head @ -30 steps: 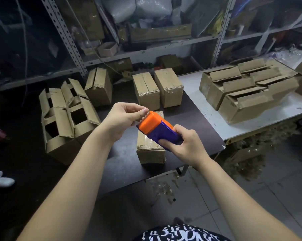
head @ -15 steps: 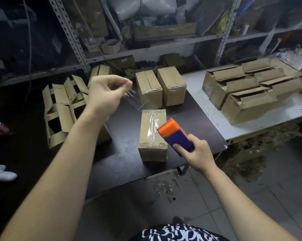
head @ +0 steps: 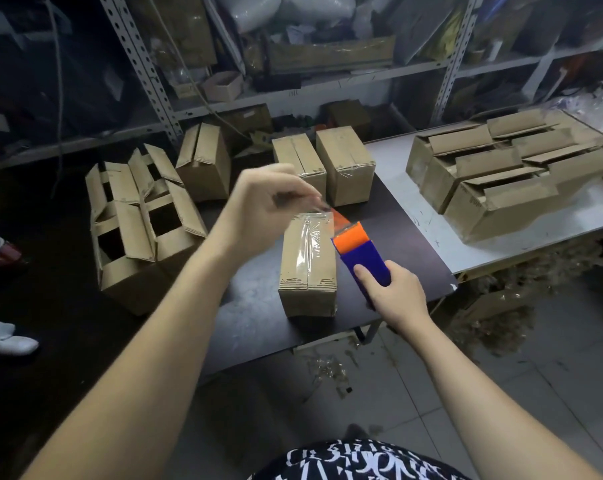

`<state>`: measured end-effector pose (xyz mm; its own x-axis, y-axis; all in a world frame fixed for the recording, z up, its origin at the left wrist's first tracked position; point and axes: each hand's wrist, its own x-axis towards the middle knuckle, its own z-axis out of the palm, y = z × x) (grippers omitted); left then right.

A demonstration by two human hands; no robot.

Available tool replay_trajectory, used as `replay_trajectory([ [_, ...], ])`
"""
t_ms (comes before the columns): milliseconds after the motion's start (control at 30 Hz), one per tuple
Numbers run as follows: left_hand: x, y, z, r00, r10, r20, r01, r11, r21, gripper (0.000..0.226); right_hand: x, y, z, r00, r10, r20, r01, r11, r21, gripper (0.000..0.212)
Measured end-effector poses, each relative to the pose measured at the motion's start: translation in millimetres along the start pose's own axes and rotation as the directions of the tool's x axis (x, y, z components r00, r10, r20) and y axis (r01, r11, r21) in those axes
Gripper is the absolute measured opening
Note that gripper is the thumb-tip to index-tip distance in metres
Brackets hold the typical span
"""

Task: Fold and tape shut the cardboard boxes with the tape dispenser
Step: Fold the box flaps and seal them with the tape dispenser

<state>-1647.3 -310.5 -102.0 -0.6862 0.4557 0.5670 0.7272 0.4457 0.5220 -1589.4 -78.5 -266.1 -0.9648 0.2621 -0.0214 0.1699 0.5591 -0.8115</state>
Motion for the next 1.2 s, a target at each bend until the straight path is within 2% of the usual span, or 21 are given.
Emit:
replay_trajectory([
  [67,-7,10,18,0.998,0.059,0.034,-0.059,0.998,-0.018,0.006,10,-9,1,0.984,0.180,-0.006,-0.177,0.971,0.162,0.046],
  [100,-10,15,24,0.997,0.073,0.017,-0.072,0.997,-0.035,0.007,15,-11,-1,0.952,0.306,-0.016,-0.295,0.928,0.226,0.048],
  [133,-12,18,28,0.997,0.077,-0.011,-0.078,0.995,-0.058,0.007,20,-10,-3,0.912,0.407,-0.039,-0.390,0.895,0.218,0.050],
  [167,-13,21,31,0.996,0.078,-0.033,-0.081,0.994,-0.080,0.008,24,-5,-5,0.890,0.448,-0.083,-0.437,0.891,0.120,0.052],
  [233,-15,25,31,0.997,0.062,-0.039,-0.066,0.991,-0.117,0.007,27,8,-2,0.914,0.380,-0.141,-0.398,0.907,-0.138,0.055],
  [267,-17,25,31,0.999,0.028,-0.035,-0.033,0.990,-0.139,0.007,27,14,3,0.936,0.329,-0.124,-0.349,0.912,-0.215,0.053],
  [400,-31,23,27,0.982,-0.187,-0.033,0.172,0.947,-0.270,0.010,29,29,35,0.980,0.200,-0.001,-0.185,0.906,-0.380,0.037],
  [500,-41,20,21,0.933,-0.358,0.028,0.345,0.871,-0.349,0.013,30,35,52,0.985,0.162,0.057,-0.127,0.910,-0.394,0.033],
  [600,-50,15,19,0.883,-0.465,0.064,0.460,0.830,-0.316,0.012,31,40,57,0.990,0.116,0.082,-0.083,0.941,-0.328,0.035],
  [667,-55,11,20,0.854,-0.516,0.066,0.511,0.808,-0.292,0.011,31,40,56,0.998,0.063,0.017,-0.056,0.959,-0.276,0.034],
  [767,-58,9,20,0.822,-0.563,0.081,0.561,0.778,-0.283,0.009,29,20,47,0.991,-0.099,-0.086,0.091,0.991,-0.100,0.031],
  [800,-58,9,21,0.813,-0.576,0.088,0.575,0.771,-0.272,0.008,27,7,43,0.988,-0.142,-0.067,0.142,0.990,-0.003,0.033],
  [867,-59,8,22,0.798,-0.595,0.097,0.598,0.761,-0.250,0.008,18,-30,34,0.969,-0.225,0.098,0.196,0.950,0.242,0.045],
  [933,-59,6,21,0.795,-0.599,0.098,0.602,0.756,-0.257,0.007,9,-56,32,0.906,-0.315,0.281,0.169,0.881,0.442,0.050],
  [1033,-62,3,18,0.804,-0.588,0.083,0.587,0.766,-0.261,0.008,-1,-64,36,0.839,-0.349,0.418,0.126,0.871,0.476,0.039],
  [1133,-67,-2,20,0.786,-0.618,0.004,0.602,0.765,-0.230,0.008,-7,-55,36,0.886,-0.236,0.398,-0.025,0.835,0.550,0.027],
  [1200,-72,-6,26,0.744,-0.661,-0.094,0.633,0.743,-0.218,0.009,-9,-46,32,0.923,-0.143,0.357,-0.091,0.820,0.565,0.015],
])
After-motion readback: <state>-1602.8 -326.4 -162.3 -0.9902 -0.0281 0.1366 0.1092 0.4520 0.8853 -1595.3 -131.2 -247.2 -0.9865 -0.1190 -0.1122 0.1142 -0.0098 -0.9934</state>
